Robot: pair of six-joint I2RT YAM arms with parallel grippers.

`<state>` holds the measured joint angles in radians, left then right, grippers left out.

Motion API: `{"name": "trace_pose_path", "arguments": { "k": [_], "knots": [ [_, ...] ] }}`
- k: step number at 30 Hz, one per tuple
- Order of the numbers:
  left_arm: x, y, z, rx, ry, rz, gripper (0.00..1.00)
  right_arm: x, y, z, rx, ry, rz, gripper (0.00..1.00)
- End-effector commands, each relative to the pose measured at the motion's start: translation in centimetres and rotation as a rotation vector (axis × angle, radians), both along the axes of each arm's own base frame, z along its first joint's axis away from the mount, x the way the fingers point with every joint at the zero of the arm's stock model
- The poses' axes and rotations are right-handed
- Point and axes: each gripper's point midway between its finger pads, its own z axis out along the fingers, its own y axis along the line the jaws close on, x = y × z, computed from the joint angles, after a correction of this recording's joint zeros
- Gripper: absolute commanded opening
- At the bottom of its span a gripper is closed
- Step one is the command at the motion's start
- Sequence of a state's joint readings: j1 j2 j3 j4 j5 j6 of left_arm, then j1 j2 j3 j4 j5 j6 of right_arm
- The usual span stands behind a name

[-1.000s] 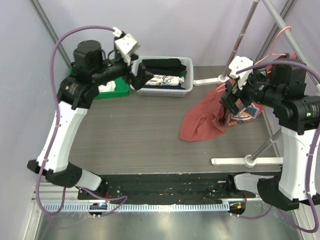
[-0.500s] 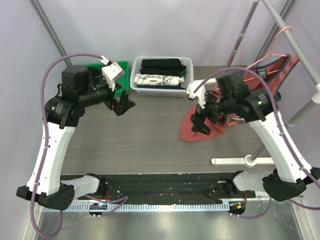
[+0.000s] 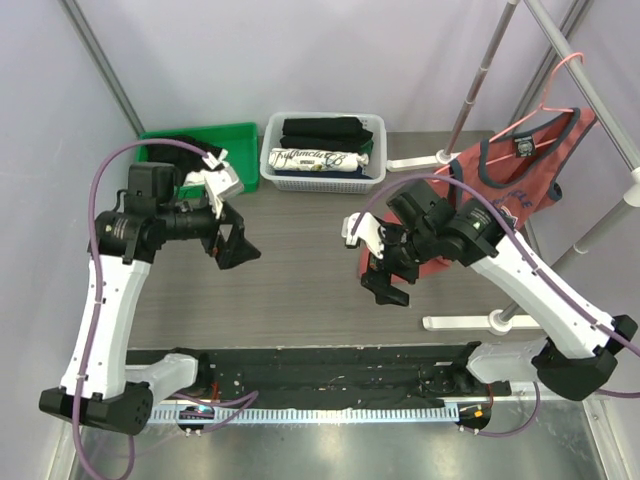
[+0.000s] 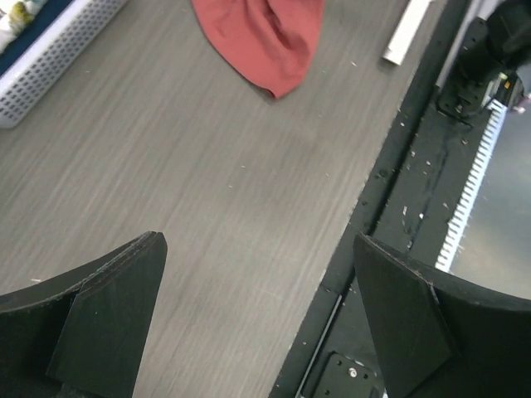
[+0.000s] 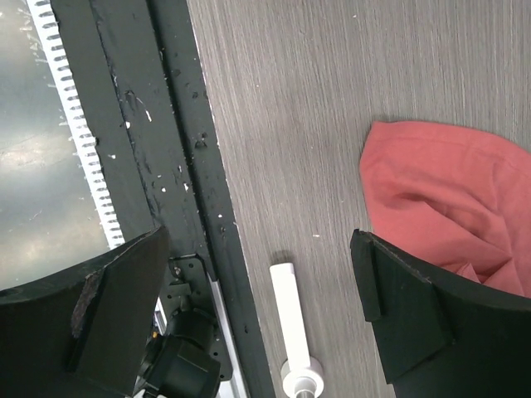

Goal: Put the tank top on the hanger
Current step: Reset both arms

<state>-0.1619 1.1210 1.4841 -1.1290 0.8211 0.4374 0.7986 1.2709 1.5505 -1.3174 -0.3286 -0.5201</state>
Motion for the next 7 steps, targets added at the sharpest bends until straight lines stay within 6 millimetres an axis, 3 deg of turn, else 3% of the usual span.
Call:
{"name": "trace_pose_path", "arguments": {
  "k": [1, 7],
  "knots": [
    [-2.73, -0.06, -0.26, -0.012, 0.007, -0.067, 1.0, -0.83, -0.58, 0.91, 0.044, -0.025, -0.01, 1.0],
    [-2.77, -0.13, 0.22, -0.022, 0.0, -0.07, 0.99, -1.27, -0.4, 0.92, 0.059, -0.02, 0.025, 1.0]
  ]
}}
